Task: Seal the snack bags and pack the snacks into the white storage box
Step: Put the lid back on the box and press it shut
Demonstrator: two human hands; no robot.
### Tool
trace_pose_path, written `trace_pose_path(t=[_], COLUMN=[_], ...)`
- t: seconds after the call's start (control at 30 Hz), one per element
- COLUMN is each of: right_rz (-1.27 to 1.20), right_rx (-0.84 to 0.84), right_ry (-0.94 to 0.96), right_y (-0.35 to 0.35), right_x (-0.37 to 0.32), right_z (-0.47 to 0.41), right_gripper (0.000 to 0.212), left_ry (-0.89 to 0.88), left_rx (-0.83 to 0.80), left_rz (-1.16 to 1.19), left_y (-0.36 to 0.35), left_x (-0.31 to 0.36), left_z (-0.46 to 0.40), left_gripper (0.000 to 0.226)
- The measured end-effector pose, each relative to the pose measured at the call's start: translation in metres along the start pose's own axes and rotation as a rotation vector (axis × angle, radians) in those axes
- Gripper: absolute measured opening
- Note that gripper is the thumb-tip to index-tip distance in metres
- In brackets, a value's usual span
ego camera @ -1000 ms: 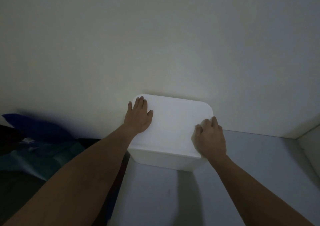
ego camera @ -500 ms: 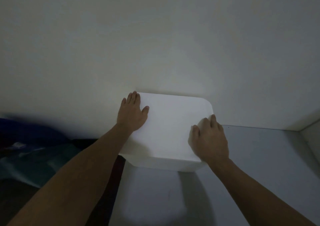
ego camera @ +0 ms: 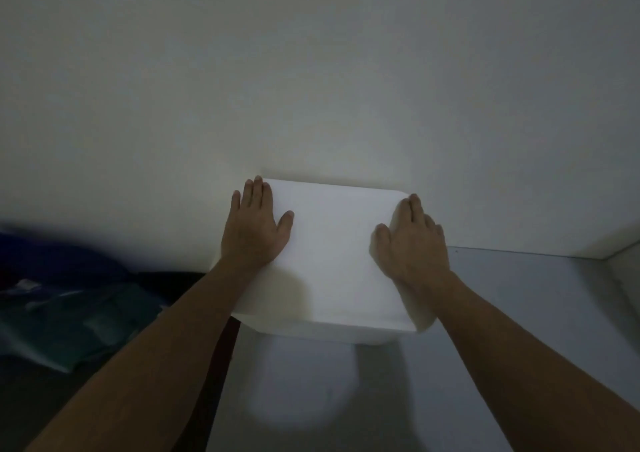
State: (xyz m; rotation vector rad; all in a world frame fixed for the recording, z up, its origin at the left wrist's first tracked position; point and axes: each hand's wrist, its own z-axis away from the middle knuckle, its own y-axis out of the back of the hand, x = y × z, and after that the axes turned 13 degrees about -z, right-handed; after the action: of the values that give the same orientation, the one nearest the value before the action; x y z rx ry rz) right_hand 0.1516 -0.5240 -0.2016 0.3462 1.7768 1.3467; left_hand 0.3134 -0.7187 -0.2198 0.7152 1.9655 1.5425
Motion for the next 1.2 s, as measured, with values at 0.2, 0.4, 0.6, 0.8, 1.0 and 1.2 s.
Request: trace_pose_path(t=[0.2, 0.4, 0.6, 0.8, 1.0, 1.2], right_rz=[-0.061, 0.084, 0.126, 0.098, 0.115, 0.075], right_rx=[0.006, -0.038, -0.077, -0.023, 0.046, 0.035], right_ry=[0.018, -0.002, 0.027, 0.037, 0.073, 0.106], right_y=[0.007, 0.004, -0.006, -0.009, -0.008, -0.005], right_x=[0.001, -0.018, -0.025, -0.024, -0.023, -0.022], right_z=[0.002, 0.044, 0.082, 0.082, 0.084, 0.085], right_gripper=[0.057, 0.057, 0.07, 0.069, 0.062, 0.051], left_ry=[-0.007, -0.079, 0.033, 0.197, 0.166, 0.189], left_rx=[-0.078, -0.077, -0.084, -0.063, -0.002, 0.074], left_rz=[0.202, 0.211, 0.083, 0.098, 0.106, 0.179], left_y=[0.015, 0.024, 0.028, 0.031, 0.031, 0.034], left_x=[-0.008, 0.0, 0.011, 0.013, 0.009, 0.014], left_z=[0.0, 0.056, 0.089, 0.09, 0.091, 0.096], left_gripper=[0.082, 0.085, 0.076, 0.069, 0.062, 0.059])
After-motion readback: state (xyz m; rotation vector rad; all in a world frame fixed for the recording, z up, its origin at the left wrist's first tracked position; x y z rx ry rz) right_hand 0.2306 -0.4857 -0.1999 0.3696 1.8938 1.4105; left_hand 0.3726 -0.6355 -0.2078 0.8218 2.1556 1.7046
